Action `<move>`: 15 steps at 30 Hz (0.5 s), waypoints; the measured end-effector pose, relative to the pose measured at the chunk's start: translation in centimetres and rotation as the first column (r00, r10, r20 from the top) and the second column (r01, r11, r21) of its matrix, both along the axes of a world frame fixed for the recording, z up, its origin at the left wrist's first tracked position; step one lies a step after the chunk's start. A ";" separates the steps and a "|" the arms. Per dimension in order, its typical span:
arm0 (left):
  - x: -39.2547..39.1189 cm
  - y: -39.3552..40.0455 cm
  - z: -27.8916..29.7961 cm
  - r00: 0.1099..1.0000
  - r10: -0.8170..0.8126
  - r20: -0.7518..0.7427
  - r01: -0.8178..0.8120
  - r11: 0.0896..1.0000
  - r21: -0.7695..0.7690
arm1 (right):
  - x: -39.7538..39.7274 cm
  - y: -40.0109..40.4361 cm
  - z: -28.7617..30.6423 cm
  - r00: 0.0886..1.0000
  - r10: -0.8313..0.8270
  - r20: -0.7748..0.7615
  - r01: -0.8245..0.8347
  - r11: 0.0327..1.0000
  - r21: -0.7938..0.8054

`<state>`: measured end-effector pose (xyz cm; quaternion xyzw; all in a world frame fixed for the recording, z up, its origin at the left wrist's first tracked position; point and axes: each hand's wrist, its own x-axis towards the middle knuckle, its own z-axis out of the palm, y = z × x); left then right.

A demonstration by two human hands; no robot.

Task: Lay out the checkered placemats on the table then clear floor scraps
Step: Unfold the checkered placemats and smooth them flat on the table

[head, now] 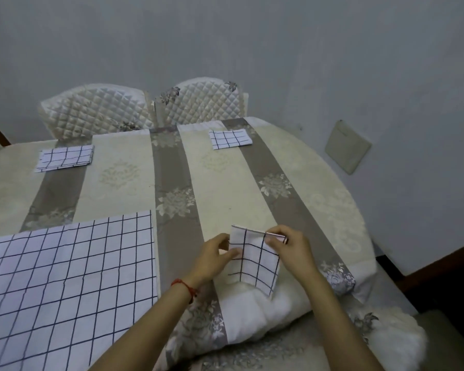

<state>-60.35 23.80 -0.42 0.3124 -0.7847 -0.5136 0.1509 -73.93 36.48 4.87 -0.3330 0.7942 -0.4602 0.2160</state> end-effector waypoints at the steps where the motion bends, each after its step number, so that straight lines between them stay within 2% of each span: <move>1: 0.3 0.3 1.4 0.996 -0.003 -0.089 0.007 0.999 0.049 | 0.6 0.3 1.0 1.000 0.006 -0.019 -0.006 1.000 -0.007; 5: 1.6 1.4 6.2 0.950 0.067 -0.306 -0.026 0.990 0.135 | 2.7 1.0 4.0 0.999 0.007 -0.047 -0.011 0.996 -0.093; 9: 2.9 2.2 9.1 0.896 0.198 -0.398 -0.137 0.975 0.177 | 4.7 1.9 5.5 0.985 -0.088 0.149 0.123 0.962 -0.244; 12: 3.8 2.4 10.3 0.858 0.251 -0.448 -0.168 0.962 0.218 | 5.8 2.5 6.5 0.974 -0.161 0.159 0.204 0.928 -0.311; 15: 4.9 2.7 11.0 0.836 0.279 -0.472 -0.178 0.952 0.247 | 6.9 2.7 7.2 0.976 -0.181 0.118 0.211 0.916 -0.342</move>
